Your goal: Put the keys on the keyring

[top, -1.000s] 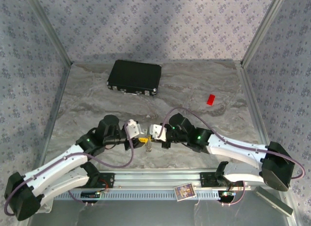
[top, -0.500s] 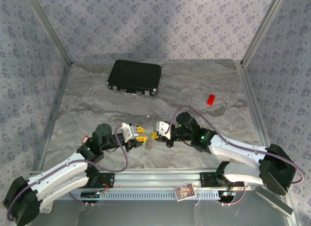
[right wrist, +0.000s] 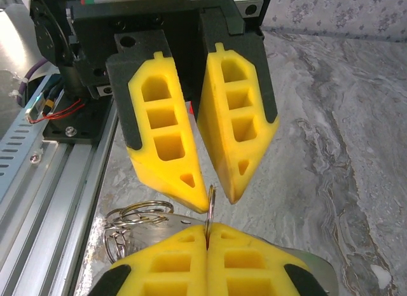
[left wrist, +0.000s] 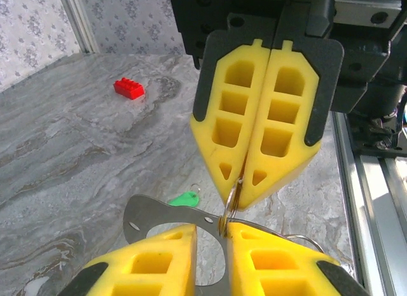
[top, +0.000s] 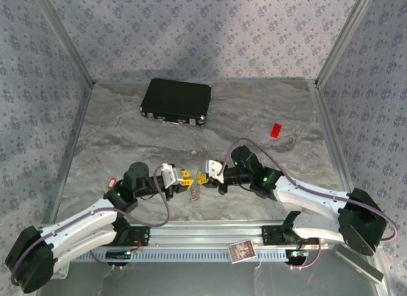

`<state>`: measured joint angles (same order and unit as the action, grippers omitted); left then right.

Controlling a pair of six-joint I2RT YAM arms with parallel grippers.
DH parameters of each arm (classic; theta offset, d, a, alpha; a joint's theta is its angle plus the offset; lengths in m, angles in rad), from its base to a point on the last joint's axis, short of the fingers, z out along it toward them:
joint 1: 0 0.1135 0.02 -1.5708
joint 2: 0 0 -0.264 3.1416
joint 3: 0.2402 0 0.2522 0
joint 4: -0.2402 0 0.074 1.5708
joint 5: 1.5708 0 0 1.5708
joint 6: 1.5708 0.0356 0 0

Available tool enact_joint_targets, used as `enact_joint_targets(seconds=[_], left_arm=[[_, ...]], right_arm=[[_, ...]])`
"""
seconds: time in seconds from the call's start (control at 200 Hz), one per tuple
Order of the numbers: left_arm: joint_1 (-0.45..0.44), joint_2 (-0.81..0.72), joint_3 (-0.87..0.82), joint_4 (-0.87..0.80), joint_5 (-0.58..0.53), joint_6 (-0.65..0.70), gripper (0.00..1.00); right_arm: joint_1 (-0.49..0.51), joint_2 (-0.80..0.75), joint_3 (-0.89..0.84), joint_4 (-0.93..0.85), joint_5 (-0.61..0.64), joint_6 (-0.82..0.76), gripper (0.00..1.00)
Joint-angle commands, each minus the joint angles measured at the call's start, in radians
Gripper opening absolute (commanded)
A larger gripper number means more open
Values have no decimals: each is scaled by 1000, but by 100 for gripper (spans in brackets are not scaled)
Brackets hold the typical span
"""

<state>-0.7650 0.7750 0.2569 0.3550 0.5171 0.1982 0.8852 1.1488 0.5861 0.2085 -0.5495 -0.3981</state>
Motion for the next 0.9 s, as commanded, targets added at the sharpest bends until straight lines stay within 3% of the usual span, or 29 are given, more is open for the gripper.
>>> enact_joint_targets(seconds=[0.0, 0.265, 0.68, 0.765, 0.894], left_arm=[[0, 3, 14, 33, 32, 23, 18], [0, 12, 26, 43, 54, 21, 18], [0, 24, 59, 8, 72, 55, 0], [-1, 23, 82, -34, 66, 69, 0], [-9, 27, 112, -97, 40, 88, 0]], right_arm=[[-5, 10, 37, -3, -50, -16, 0], [-1, 34, 47, 26, -63, -6, 0], [14, 38, 66, -36, -8, -28, 0], [17, 21, 72, -91, 47, -54, 21], [27, 12, 97, -187, 111, -108, 21]])
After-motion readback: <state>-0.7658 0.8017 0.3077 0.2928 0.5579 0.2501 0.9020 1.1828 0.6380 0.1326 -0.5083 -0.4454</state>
